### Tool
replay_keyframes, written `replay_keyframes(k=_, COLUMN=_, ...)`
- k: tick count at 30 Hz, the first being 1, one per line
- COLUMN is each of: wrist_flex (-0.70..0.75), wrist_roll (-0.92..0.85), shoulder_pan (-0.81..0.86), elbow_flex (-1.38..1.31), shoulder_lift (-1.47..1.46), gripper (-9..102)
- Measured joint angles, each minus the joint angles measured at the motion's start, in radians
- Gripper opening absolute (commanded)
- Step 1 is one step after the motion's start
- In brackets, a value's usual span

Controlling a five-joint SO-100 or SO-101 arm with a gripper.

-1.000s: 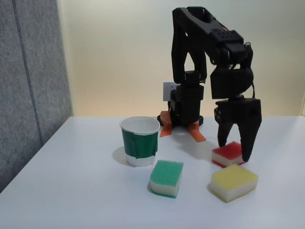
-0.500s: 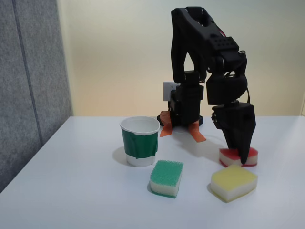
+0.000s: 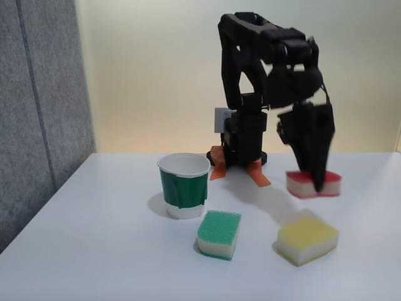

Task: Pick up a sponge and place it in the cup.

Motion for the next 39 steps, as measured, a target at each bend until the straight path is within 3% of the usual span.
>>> replay_keyframes(k=14, wrist_flex=0.152, wrist_roll=-0.083, shoulder_pan=0.247, elbow_flex=-0.135, shoulder_lift=0.258, gripper=0)
replay_keyframes(k=22, wrist_flex=0.382, wrist_roll=-0.181, shoulder_pan=0.431, elbow_flex=-0.261, shoulder_lift=0.232, gripper=0)
replay_keyframes(k=39, wrist_flex=0.689, wrist_roll=-0.506, shoulder_pan=0.761, elbow_flex=-0.575, shoulder_lift=-0.012, gripper=0)
